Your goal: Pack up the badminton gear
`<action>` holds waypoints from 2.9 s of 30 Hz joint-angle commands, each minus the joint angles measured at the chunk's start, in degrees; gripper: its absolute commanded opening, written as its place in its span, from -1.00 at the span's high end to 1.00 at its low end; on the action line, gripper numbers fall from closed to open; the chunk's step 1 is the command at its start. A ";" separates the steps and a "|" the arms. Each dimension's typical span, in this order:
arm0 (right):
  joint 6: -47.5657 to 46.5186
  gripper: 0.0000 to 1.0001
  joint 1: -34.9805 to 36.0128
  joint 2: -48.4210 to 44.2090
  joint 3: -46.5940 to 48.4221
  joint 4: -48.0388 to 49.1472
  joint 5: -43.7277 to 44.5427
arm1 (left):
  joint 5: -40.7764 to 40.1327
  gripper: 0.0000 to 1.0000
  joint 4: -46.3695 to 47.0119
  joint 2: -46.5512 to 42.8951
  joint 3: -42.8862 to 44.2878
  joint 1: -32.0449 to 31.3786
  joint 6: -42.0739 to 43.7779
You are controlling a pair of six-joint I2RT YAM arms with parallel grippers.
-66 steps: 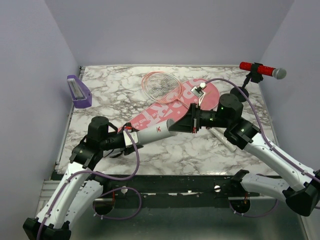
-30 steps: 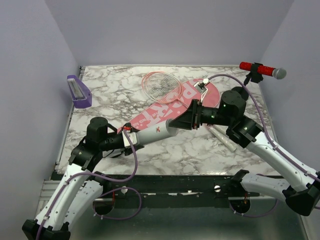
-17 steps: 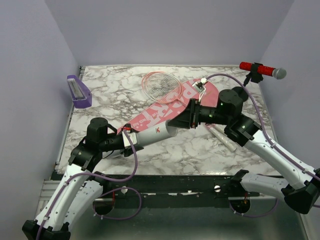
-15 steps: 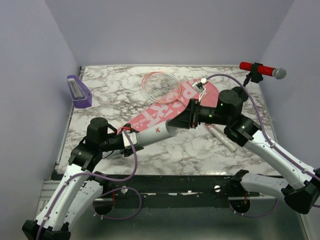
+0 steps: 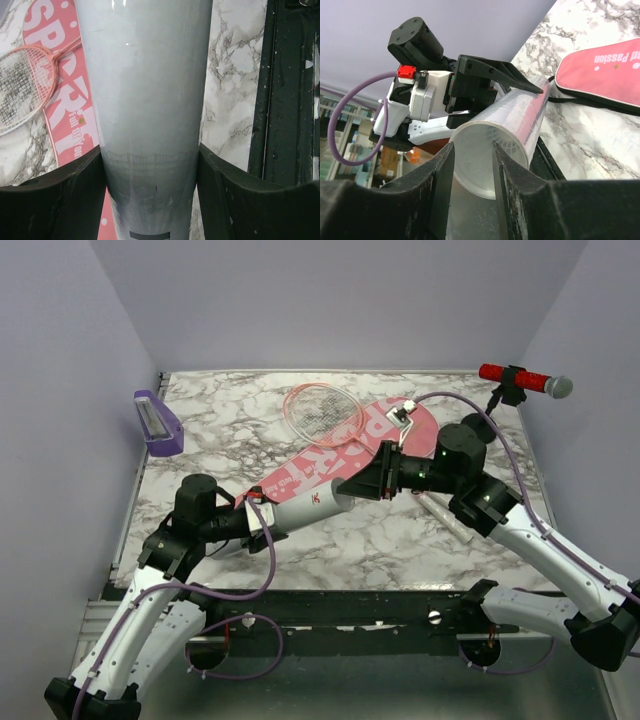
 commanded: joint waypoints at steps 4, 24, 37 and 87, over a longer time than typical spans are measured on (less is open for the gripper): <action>-3.96 0.13 0.40 -2.66 3.09 -8.23 2.68 | 1.82 0.31 4.10 -0.35 1.73 -0.52 1.23; -3.59 0.12 4.53 2.36 1.57 -6.01 8.53 | -0.81 0.31 4.82 1.93 5.06 -0.52 1.75; -13.01 -0.19 2.51 2.26 23.91 -33.98 42.04 | -25.84 0.36 -12.60 23.36 23.26 9.84 1.31; -26.71 -0.85 -13.92 47.68 29.26 -32.31 61.64 | -31.24 -0.97 -15.48 47.74 33.38 15.67 -0.01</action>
